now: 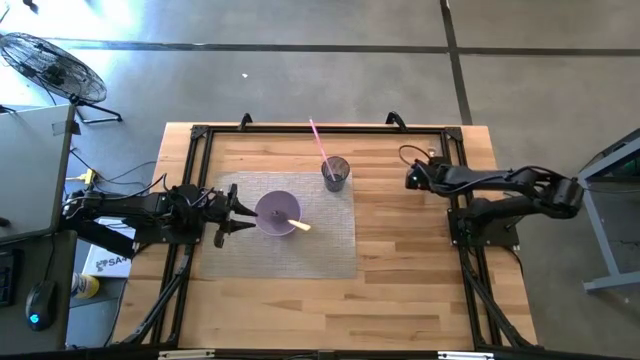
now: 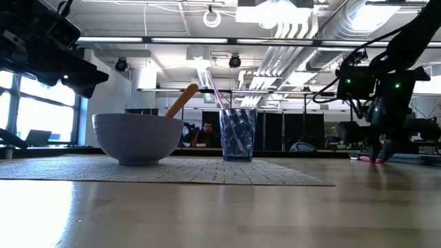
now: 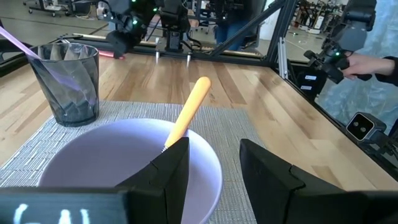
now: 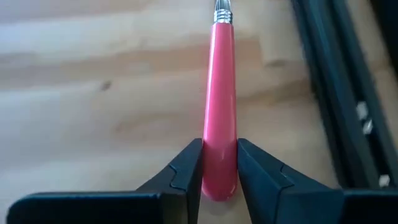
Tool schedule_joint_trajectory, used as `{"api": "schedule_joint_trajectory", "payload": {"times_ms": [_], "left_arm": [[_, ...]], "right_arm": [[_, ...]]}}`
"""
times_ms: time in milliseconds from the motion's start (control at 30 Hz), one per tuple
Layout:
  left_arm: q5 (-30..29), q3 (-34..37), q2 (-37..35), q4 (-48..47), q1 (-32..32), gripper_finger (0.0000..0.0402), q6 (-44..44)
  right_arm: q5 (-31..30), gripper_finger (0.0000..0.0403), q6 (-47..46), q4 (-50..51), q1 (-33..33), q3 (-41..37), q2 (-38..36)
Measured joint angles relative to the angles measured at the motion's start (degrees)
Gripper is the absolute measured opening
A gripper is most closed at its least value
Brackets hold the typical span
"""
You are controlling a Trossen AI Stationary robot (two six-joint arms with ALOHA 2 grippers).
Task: Pick & Place Utensil
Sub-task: Put the pink fork into the purple bowl
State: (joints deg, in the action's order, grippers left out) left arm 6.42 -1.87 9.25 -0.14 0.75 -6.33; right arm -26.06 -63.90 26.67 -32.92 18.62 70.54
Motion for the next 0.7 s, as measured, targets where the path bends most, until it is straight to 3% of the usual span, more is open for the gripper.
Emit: {"api": "schedule_joint_trajectory", "payload": {"times_ms": [300,700], "left_arm": [[0.00,0.01,0.01,0.02,0.00,0.0140,0.00],[0.00,0.02,0.01,0.02,0.02,0.0140,0.00]], "right_arm": [[8.63,0.0081,-4.96,7.53,10.27,-0.29,-8.85],[11.85,0.0079,-17.03,4.59,34.50,0.40,-10.72]]}}
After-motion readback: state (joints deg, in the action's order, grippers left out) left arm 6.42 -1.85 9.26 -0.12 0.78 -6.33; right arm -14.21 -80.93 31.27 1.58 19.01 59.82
